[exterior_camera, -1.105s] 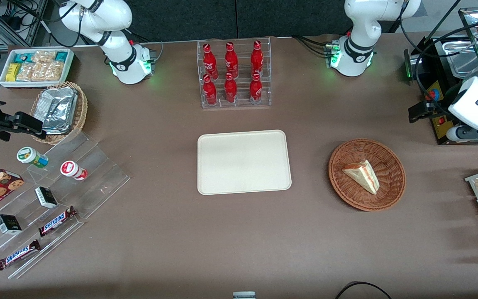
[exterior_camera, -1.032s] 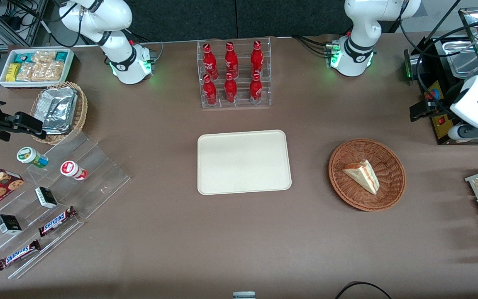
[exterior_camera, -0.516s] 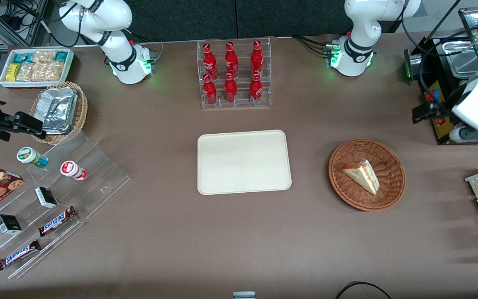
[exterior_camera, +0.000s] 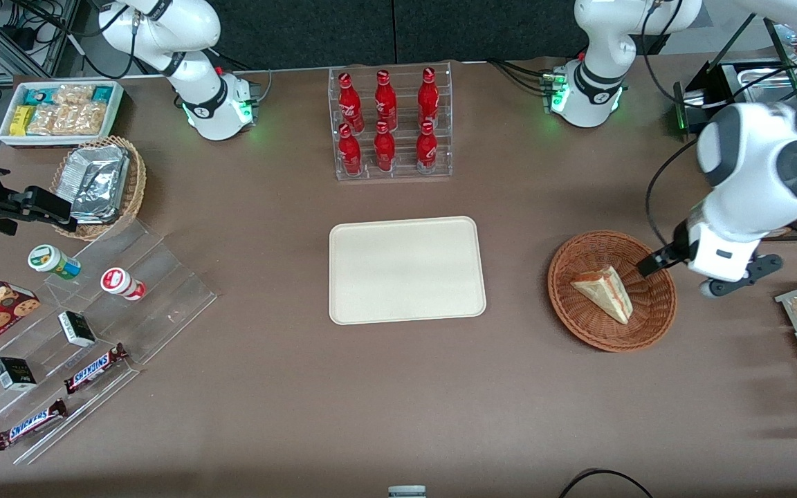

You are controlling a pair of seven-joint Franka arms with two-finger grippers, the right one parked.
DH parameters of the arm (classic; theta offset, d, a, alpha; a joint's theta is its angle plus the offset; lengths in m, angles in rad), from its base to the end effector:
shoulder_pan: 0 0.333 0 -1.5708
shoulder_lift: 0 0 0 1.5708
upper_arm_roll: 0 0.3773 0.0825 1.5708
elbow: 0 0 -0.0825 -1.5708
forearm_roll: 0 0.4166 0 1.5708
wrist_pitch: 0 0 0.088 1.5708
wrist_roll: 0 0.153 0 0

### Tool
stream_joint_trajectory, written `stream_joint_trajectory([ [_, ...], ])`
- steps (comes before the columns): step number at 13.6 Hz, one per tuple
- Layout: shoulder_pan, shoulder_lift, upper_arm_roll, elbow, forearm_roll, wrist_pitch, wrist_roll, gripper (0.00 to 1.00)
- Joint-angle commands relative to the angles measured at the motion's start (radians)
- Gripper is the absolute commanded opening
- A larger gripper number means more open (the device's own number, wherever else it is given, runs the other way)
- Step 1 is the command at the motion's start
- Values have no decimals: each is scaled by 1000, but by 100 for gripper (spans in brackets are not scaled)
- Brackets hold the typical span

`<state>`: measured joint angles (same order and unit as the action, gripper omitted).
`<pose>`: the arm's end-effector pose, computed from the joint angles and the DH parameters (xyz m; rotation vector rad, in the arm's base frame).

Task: Place sandwich from basket to tray
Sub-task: 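Lower the open left gripper over the sandwich in the wicker basket, then close the left gripper on the wrapped sandwich's edge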

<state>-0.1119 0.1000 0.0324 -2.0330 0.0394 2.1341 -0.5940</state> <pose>0.6027 -0.0451 0.3951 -3.0133 -0.7587 -0.0204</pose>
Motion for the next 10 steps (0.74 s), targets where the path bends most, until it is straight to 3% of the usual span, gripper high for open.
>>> stream_joint_trajectory([
  [1,-40,24,1,-79,17,133,-211,100],
  [3,-61,50,1,-116,17,203,-314,100],
  [10,-69,153,1,-196,19,389,-322,100],
])
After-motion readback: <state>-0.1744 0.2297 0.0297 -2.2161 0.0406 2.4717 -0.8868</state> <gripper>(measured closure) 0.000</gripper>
